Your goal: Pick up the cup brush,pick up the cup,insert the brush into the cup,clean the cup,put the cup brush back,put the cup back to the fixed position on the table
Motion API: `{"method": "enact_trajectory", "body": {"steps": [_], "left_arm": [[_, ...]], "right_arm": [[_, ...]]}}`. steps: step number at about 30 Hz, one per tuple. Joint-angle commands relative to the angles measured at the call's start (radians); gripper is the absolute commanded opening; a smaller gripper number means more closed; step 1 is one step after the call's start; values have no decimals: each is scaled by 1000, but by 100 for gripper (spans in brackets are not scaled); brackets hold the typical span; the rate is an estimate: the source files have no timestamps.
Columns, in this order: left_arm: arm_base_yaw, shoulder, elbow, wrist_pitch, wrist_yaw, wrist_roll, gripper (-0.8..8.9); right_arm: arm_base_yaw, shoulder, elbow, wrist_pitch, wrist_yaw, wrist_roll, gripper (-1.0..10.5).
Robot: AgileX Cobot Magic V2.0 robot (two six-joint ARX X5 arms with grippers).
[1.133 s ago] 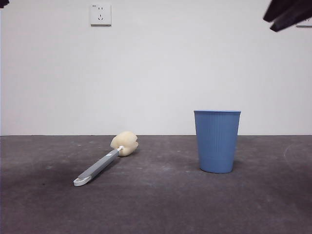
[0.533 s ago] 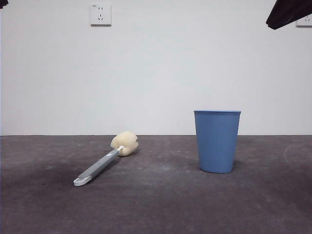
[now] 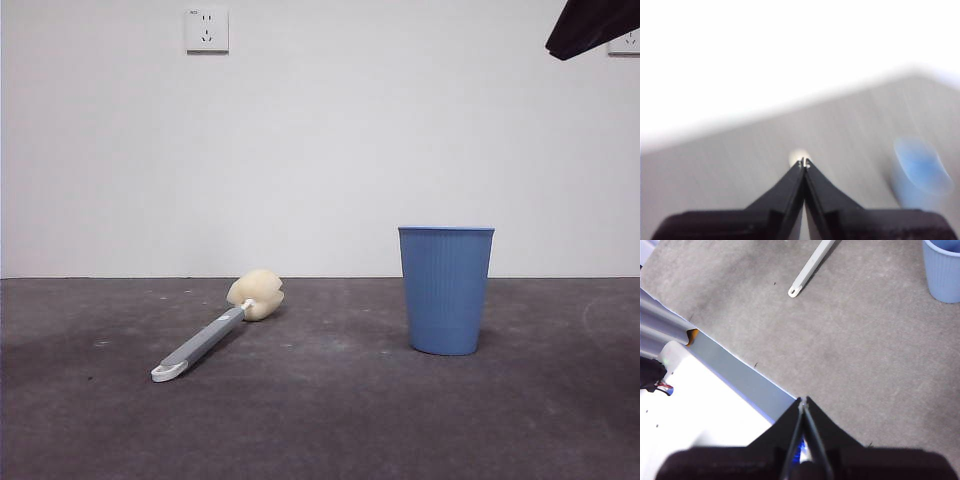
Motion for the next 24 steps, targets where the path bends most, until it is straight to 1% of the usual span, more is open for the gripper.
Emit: {"method": "enact_trajectory", "body": {"steps": [1, 3, 7, 9, 14, 16, 19, 24], "left_arm": [[99, -96, -124, 236, 1, 30, -3], [161, -178, -247, 353, 2, 29, -3], [210, -287, -429, 419, 2, 25, -4], [227, -342, -517, 419, 2, 19, -3], [251, -466, -720, 420, -1, -28, -3], [251, -500, -780, 420, -2, -29, -3], [251, -543, -853, 420, -1, -39, -3], [251, -595, -937, 419, -1, -82, -4]], "right_arm": [[2, -1, 2, 5, 3, 5, 2], [2, -1, 2, 5, 3, 5, 2], [2, -1, 2, 5, 3, 5, 2], [2, -1, 2, 5, 3, 5, 2], [2, -1, 2, 5, 3, 5, 2], [2, -1, 2, 5, 3, 5, 2], [2, -1, 2, 5, 3, 5, 2], [2, -1, 2, 5, 3, 5, 2]]}}
